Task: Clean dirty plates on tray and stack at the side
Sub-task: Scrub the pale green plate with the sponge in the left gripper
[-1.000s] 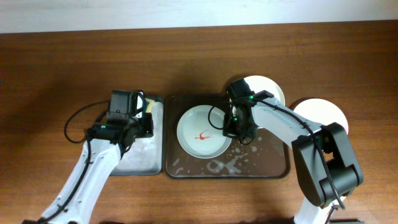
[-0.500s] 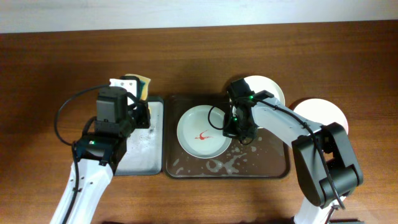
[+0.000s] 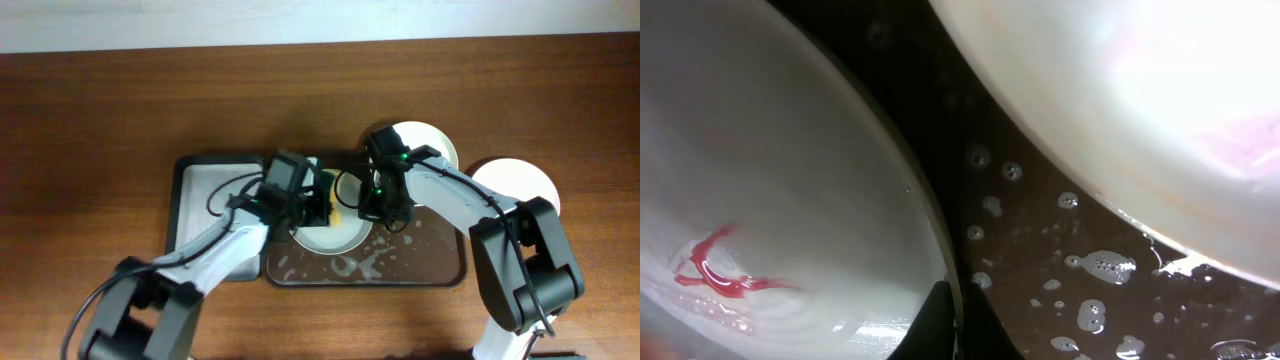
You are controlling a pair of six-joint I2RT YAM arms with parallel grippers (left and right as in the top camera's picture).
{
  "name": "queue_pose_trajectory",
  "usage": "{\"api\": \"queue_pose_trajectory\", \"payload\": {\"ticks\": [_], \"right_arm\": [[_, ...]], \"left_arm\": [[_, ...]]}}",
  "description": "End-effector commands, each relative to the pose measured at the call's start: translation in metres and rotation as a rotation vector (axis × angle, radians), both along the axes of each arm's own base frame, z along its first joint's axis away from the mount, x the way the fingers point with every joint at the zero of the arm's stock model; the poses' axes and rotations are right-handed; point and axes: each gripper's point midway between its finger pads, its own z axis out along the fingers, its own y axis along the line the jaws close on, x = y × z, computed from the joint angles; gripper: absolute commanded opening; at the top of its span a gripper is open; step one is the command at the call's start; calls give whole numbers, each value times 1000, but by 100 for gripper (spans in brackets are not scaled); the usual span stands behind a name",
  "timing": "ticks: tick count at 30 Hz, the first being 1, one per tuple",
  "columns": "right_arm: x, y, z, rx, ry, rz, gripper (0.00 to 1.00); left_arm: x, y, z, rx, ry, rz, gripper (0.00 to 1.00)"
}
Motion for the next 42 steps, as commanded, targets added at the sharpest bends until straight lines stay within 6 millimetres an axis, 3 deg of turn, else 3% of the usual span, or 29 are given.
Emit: {"api": "queue_pose_trajectory", "payload": {"ticks": [1, 6, 9, 12, 15, 19, 21, 24, 29, 31, 34, 36, 39, 42], "right_arm": [[-2, -8, -8, -42, 6, 6, 4], [-2, -8, -8, -42, 7, 5, 4], [-4, -9, -8, -45, 13, 5, 4], [-5, -9, -8, -47, 16, 6, 4], [-5, -9, -8, -47, 17, 5, 4], [-5, -9, -8, -47, 17, 5, 4], [-5, -9, -8, -47, 17, 5, 4], [-5, -9, -8, -46, 17, 6, 4], [-5, -9, -8, -47, 17, 5, 4], [-5, -9, -8, -47, 19, 5, 4], [-6, -10, -8, -49, 24, 4, 4], [-6, -10, -8, -50, 24, 4, 4], [-6, -10, -8, -50, 24, 4, 4], [-6, -10, -8, -49, 23, 4, 5]], "left_arm": [[-1, -25, -6, -51, 27, 3, 0], [-8, -18, -41, 36, 92, 43, 0], [-13, 19, -60, 191, 139, 123, 0], [-15, 47, -65, 249, 187, 177, 0], [-5, 60, -47, 230, 169, 218, 0], [7, 5, 25, -23, -21, -63, 0], [12, 2, 30, -62, -11, -12, 0], [10, 1, 16, -73, 72, 67, 0], [1, -8, -27, -20, 148, 58, 0], [-2, 9, -44, 58, 186, 101, 0], [-13, 56, -61, 234, 258, 197, 0], [-17, 79, -63, 306, 281, 232, 0], [-4, 83, -47, 309, 201, 167, 0], [18, 59, 7, 207, 48, 41, 0]]}}
